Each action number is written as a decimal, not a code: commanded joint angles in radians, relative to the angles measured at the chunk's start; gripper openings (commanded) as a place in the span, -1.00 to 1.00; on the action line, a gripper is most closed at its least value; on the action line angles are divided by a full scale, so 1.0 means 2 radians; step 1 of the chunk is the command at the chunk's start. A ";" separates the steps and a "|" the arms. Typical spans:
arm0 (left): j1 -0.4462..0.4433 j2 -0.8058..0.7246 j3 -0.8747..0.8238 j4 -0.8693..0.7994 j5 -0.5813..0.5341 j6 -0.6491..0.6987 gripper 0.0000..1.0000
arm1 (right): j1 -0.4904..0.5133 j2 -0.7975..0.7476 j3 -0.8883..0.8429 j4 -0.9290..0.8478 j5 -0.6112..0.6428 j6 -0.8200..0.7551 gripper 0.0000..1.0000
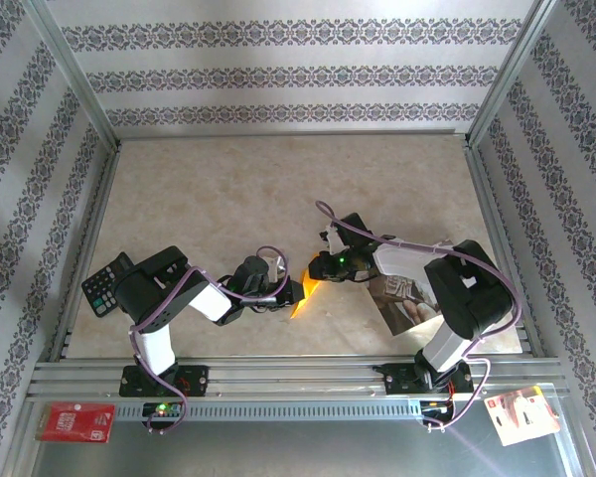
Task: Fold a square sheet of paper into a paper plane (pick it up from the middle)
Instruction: Fold the wing for the fifth time at the center of the table.
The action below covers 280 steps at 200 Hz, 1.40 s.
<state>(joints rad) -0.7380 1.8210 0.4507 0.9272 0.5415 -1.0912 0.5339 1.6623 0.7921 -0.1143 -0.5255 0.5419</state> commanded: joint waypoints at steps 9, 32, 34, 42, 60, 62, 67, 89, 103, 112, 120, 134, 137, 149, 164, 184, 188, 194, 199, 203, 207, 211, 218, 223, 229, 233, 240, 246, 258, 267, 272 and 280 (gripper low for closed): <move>0.007 -0.004 -0.013 -0.005 -0.023 -0.012 -1.00 | 0.005 0.011 0.015 0.007 -0.003 -0.014 -0.48; 0.007 -0.001 -0.014 -0.011 -0.025 -0.019 -1.00 | 0.004 0.011 0.017 0.006 -0.004 -0.016 -0.43; 0.007 -0.001 -0.014 -0.012 -0.026 -0.020 -1.00 | 0.004 0.011 0.017 0.006 -0.004 -0.016 -0.44; 0.007 0.001 -0.015 -0.011 -0.026 -0.023 -1.00 | 0.005 0.010 0.018 0.006 -0.006 -0.016 -0.43; 0.007 0.003 -0.019 -0.008 -0.029 -0.028 -1.00 | 0.005 0.001 0.018 0.004 -0.008 -0.016 -0.41; 0.007 0.004 -0.019 -0.007 -0.030 -0.029 -1.00 | 0.004 0.001 0.017 0.004 -0.008 -0.016 -0.40; 0.007 0.003 -0.021 -0.007 -0.031 -0.030 -1.00 | 0.004 -0.003 0.017 0.005 -0.008 -0.016 -0.41; 0.007 0.002 -0.027 0.001 -0.037 -0.036 -1.00 | 0.002 -0.015 0.010 0.003 -0.009 -0.016 -0.40; 0.007 0.002 -0.033 0.013 -0.039 -0.040 -1.00 | 0.001 -0.020 0.006 0.003 -0.010 -0.016 -0.40; 0.007 0.004 -0.035 0.019 -0.040 -0.042 -1.00 | 0.002 -0.023 0.003 0.006 -0.014 -0.016 -0.41; 0.007 0.005 -0.036 0.024 -0.040 -0.045 -1.00 | 0.002 -0.024 0.001 0.007 -0.016 -0.016 -0.41; 0.007 0.008 -0.039 0.035 -0.040 -0.048 -1.00 | 0.004 -0.027 0.000 0.010 -0.019 -0.017 -0.41; 0.007 0.009 -0.039 0.037 -0.039 -0.050 -1.00 | 0.005 -0.027 0.000 0.010 -0.019 -0.018 -0.41; 0.007 0.012 -0.042 0.043 -0.040 -0.054 -1.00 | 0.007 -0.028 -0.001 0.011 -0.022 -0.020 -0.41; 0.008 0.016 -0.045 0.050 -0.041 -0.060 -1.00 | 0.010 -0.026 -0.003 0.012 -0.023 -0.020 -0.43; 0.008 0.016 -0.047 0.049 -0.044 -0.063 -1.00 | 0.015 -0.020 -0.003 0.016 -0.026 -0.020 -0.46; 0.008 0.016 -0.047 0.047 -0.044 -0.064 -1.00 | 0.016 -0.018 -0.002 0.017 -0.025 -0.019 -0.47; 0.008 0.017 -0.047 0.047 -0.045 -0.063 -1.00 | 0.018 -0.016 -0.001 0.017 -0.026 -0.019 -0.47; 0.007 0.017 -0.046 0.048 -0.044 -0.064 -1.00 | 0.020 -0.013 0.000 0.018 -0.026 -0.019 -0.48; 0.008 0.017 -0.046 0.047 -0.043 -0.065 -1.00 | 0.021 -0.011 0.001 0.019 -0.026 -0.018 -0.49; 0.008 0.017 -0.046 0.047 -0.043 -0.065 -1.00 | 0.022 -0.009 0.003 0.020 -0.026 -0.018 -0.49; 0.008 0.017 -0.046 0.045 -0.044 -0.066 -1.00 | 0.022 -0.008 0.003 0.020 -0.026 -0.018 -0.49; 0.008 0.017 -0.046 0.045 -0.044 -0.066 -1.00 | 0.024 -0.005 0.004 0.021 -0.026 -0.018 -0.51; 0.008 0.017 -0.047 0.045 -0.044 -0.067 -1.00 | 0.025 -0.003 0.006 0.021 -0.025 -0.018 -0.51; 0.008 0.017 -0.047 0.044 -0.044 -0.068 -1.00 | 0.025 -0.001 0.006 0.021 -0.025 -0.018 -0.51; 0.008 0.018 -0.047 0.043 -0.046 -0.068 -1.00 | 0.026 0.000 0.007 0.021 -0.024 -0.018 -0.52; 0.008 0.018 -0.047 0.042 -0.046 -0.069 -1.00 | 0.026 0.002 0.007 0.021 -0.023 -0.018 -0.52; 0.008 0.018 -0.047 0.040 -0.045 -0.069 -1.00 | 0.026 0.004 0.008 0.021 -0.022 -0.019 -0.53; 0.007 0.019 -0.047 0.037 -0.047 -0.069 -1.00 | 0.026 0.007 0.010 0.021 -0.021 -0.020 -0.54; 0.008 0.020 -0.047 0.037 -0.047 -0.070 -1.00 | 0.026 0.009 0.011 0.021 -0.019 -0.019 -0.54; 0.008 0.020 -0.048 0.037 -0.047 -0.071 -1.00 | 0.026 0.011 0.012 0.021 -0.018 -0.019 -0.55; 0.007 0.021 -0.047 0.037 -0.046 -0.071 -1.00 | 0.025 0.013 0.013 0.021 -0.017 -0.021 -0.55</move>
<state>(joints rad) -0.7372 1.8244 0.3832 1.0431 0.4725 -1.2274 0.5789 1.6672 0.7959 -0.0845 -0.5648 0.5228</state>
